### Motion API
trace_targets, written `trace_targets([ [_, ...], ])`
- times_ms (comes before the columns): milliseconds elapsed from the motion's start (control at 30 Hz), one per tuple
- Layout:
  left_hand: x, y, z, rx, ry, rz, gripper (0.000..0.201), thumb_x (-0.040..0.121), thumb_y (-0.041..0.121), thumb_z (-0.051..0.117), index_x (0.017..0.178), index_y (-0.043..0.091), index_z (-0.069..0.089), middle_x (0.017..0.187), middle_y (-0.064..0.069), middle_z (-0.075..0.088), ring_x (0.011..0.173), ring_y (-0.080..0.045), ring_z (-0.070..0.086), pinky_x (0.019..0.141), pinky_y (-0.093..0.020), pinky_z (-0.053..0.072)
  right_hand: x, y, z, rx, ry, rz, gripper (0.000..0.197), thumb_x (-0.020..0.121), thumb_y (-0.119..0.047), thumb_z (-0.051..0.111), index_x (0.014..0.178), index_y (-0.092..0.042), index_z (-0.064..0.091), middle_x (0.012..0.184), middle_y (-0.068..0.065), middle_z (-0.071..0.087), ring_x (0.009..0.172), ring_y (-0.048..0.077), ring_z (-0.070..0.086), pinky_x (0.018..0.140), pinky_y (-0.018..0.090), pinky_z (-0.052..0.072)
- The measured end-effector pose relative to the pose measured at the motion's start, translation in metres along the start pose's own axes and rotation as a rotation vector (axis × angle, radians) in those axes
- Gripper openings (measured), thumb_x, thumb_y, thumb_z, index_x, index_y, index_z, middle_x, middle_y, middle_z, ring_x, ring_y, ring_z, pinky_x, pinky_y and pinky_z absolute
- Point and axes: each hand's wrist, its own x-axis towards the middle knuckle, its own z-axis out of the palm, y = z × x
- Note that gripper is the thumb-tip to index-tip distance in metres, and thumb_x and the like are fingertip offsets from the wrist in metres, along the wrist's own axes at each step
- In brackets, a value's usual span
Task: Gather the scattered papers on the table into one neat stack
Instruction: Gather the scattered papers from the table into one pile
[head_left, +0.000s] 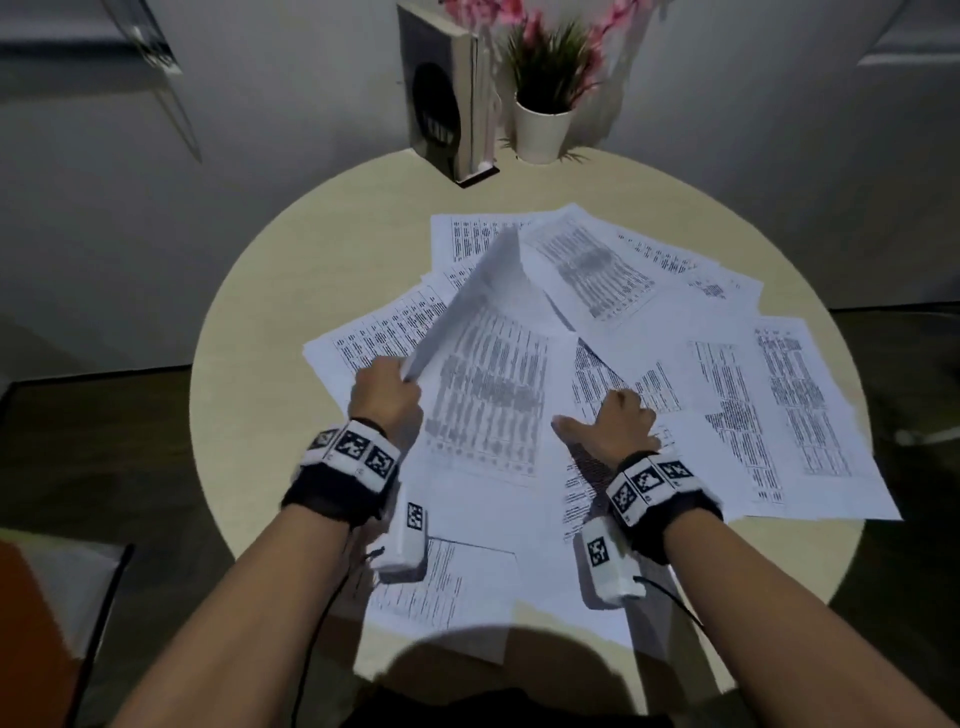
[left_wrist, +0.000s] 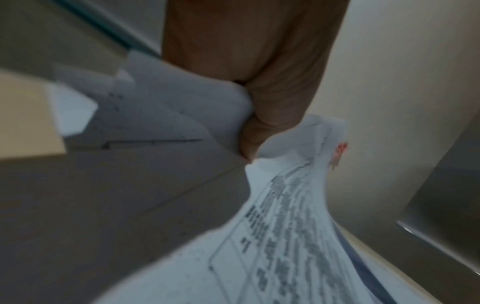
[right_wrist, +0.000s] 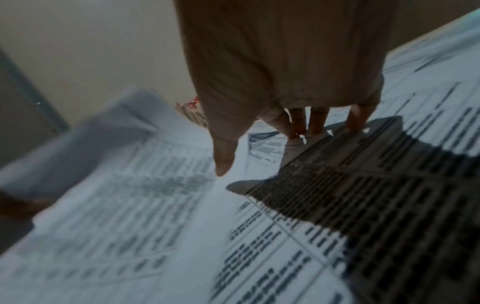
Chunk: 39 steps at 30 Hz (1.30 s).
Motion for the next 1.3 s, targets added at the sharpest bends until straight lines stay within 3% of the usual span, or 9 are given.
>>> trace_targets([
  [100, -0.006, 0.001, -0.052, -0.055, 0.169, 0.186, 0.013, 0.086, 0.002, 0.052, 0.075, 0.007, 0.057, 0.062, -0.020, 0.043, 0.067, -0.028, 0.035, 0.065, -0.032, 0.030, -0.006, -0.011, -0.016, 0.131, -0.091, -0.069, 0.095, 0.057, -0.091, 0.040, 0.097, -0.007, 0.055, 0.102, 0.021, 0.049, 0.106, 0.031, 0.047, 0.087, 0.042, 0.039],
  [200, -0.021, 0.008, -0.095, -0.192, 0.269, 0.286, 0.021, 0.073, 0.016, 0.054, 0.057, 0.010, 0.043, 0.067, -0.014, 0.039, 0.069, -0.019, 0.031, 0.050, -0.030, 0.026, -0.017, -0.041, -0.045, 0.590, -0.202, -0.239, 0.087, 0.077, -0.063, 0.056, 0.138, -0.006, 0.035, 0.141, 0.017, 0.042, 0.127, 0.028, 0.045, 0.107, 0.044, 0.037],
  [300, -0.039, 0.021, -0.120, -0.408, 0.303, 0.383, 0.008, 0.067, 0.020, 0.051, 0.063, 0.014, 0.054, 0.067, -0.010, 0.052, 0.066, -0.013, 0.047, 0.052, -0.024, 0.037, -0.034, -0.074, -0.074, 0.936, -0.178, -0.464, 0.099, 0.065, -0.051, 0.076, 0.140, -0.006, 0.031, 0.144, 0.014, 0.043, 0.128, 0.017, 0.048, 0.107, 0.041, 0.041],
  [500, -0.053, 0.056, -0.126, -0.866, 0.310, 0.519, 0.022, 0.085, 0.010, 0.061, 0.098, 0.023, 0.072, 0.050, 0.038, 0.060, 0.059, 0.023, 0.058, 0.065, -0.001, 0.046, -0.087, -0.106, -0.135, 1.373, 0.264, -0.863, 0.028, 0.063, -0.008, 0.078, 0.085, -0.017, 0.063, 0.079, -0.012, 0.073, 0.078, 0.006, 0.069, 0.079, 0.026, 0.056],
  [700, -0.054, 0.018, -0.085, -0.935, 0.174, 0.409, 0.041, 0.067, 0.022, 0.077, 0.092, -0.008, 0.065, 0.053, 0.026, 0.066, 0.057, 0.016, 0.060, 0.063, -0.001, 0.045, -0.067, -0.067, -0.083, 1.059, 0.196, -0.710, 0.029, 0.068, -0.008, 0.078, 0.092, -0.015, 0.062, 0.083, -0.004, 0.072, 0.082, 0.013, 0.066, 0.083, 0.035, 0.056],
  [900, -0.023, 0.012, -0.054, -0.913, 0.166, 0.298, 0.018, 0.076, 0.000, 0.072, 0.076, 0.017, 0.065, 0.059, 0.017, 0.070, 0.061, 0.005, 0.063, 0.061, -0.006, 0.050, -0.042, -0.071, -0.061, 0.843, 0.302, -0.538, 0.020, 0.076, -0.022, 0.071, 0.086, -0.005, 0.068, 0.080, 0.019, 0.070, 0.068, 0.009, 0.056, 0.065, 0.029, 0.042],
  [1033, -0.002, -0.033, -0.032, -0.417, 0.153, -0.116, 0.042, 0.068, 0.035, 0.080, 0.090, 0.009, 0.056, 0.089, -0.008, 0.060, 0.080, -0.019, 0.060, 0.073, -0.023, 0.053, -0.030, -0.083, -0.120, 0.691, 0.401, -0.546, 0.027, 0.069, 0.005, 0.046, 0.054, -0.016, 0.043, 0.036, -0.013, 0.048, 0.041, -0.006, 0.043, 0.045, 0.021, 0.032],
  [1166, -0.022, -0.060, 0.005, 0.259, -0.093, -0.322, 0.128, 0.044, 0.070, 0.074, 0.134, -0.009, 0.029, 0.144, -0.024, 0.028, 0.136, -0.038, 0.026, 0.109, -0.048, 0.029, -0.003, -0.063, -0.122, 0.248, 0.241, -0.511, 0.005, 0.076, -0.006, 0.060, 0.078, -0.005, 0.055, 0.074, 0.013, 0.051, 0.079, 0.016, 0.048, 0.058, 0.027, 0.033],
  [1300, -0.031, -0.056, 0.024, 0.310, -0.014, -0.406, 0.101, 0.063, 0.054, 0.077, 0.131, -0.007, 0.034, 0.144, -0.020, 0.020, 0.136, -0.035, 0.020, 0.107, -0.050, 0.030, 0.031, -0.025, -0.065, 0.144, -0.069, -0.250, 0.017, 0.085, -0.015, 0.066, 0.075, -0.005, 0.055, 0.063, 0.011, 0.054, 0.063, 0.022, 0.055, 0.053, 0.026, 0.045],
])
